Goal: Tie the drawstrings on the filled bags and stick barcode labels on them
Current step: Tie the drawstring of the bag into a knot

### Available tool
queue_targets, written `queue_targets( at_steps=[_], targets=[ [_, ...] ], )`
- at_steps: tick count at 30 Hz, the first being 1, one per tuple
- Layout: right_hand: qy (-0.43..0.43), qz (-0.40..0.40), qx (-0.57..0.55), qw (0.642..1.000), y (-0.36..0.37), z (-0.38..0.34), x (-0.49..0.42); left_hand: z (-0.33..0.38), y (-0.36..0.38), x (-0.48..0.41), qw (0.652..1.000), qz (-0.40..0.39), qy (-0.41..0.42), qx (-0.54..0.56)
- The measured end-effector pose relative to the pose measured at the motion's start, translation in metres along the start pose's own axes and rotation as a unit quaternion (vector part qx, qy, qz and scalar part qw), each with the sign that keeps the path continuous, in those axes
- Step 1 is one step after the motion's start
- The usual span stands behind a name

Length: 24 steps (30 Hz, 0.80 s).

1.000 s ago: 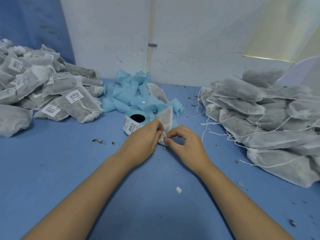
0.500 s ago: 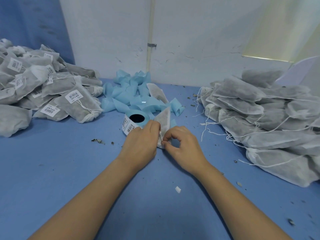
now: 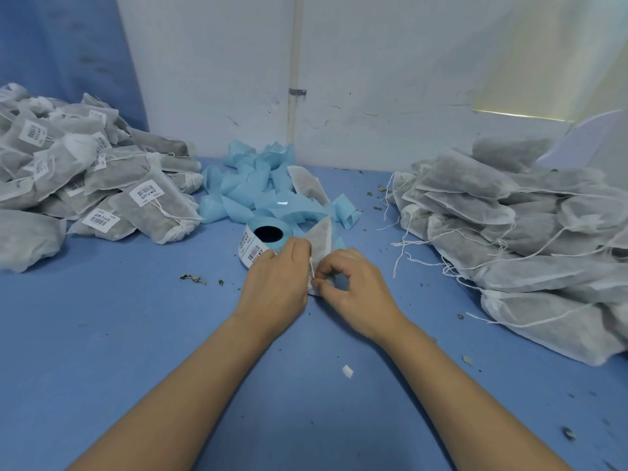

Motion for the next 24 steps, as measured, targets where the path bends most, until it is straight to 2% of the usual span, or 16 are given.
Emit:
queue_targets(
  at_steps=[4, 9, 11, 13, 17, 21, 24],
  targets=[
    [0.028, 0.046, 0.0, 0.999, 0.008, 0.005, 0.003, -0.007, 0.006, -0.002, 0.991, -0.047, -0.073, 0.099],
    [0.07, 0.06, -0.056, 0.994, 0.005, 0.004, 0.001, -0.009, 0.007, 0.0, 0.976, -0.015, -0.089, 0.199],
    [0.112, 0.059, -0.102, 0.987, 0.004, 0.004, 0.001, -0.009, 0.007, 0.001, 0.97, -0.01, -0.094, 0.223],
    [0.164, 0.063, -0.16, 0.971, 0.002, 0.004, 0.001, -0.008, 0.006, 0.003, 0.969, -0.016, -0.085, 0.23],
    [0.216, 0.078, -0.288, 0.93, -0.003, 0.002, -0.001, -0.002, 0.004, 0.008, 0.977, -0.055, -0.01, 0.205],
    [0.231, 0.063, -0.428, 0.871, -0.002, -0.003, -0.002, -0.004, 0.004, 0.003, 0.976, -0.035, -0.034, 0.214],
    [0.218, 0.07, -0.502, 0.834, -0.004, -0.007, -0.004, -0.006, 0.003, 0.001, 0.976, 0.015, -0.046, 0.212]
  ],
)
Point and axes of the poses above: each hand's wrist, its own x-axis away from the middle knuckle, its own y-axis out of the palm, z = x × y, the point moved 1 cm from there along -x, towards the middle knuckle, and after that the axes turned 1 degree about -x, right-handed, at the moved point
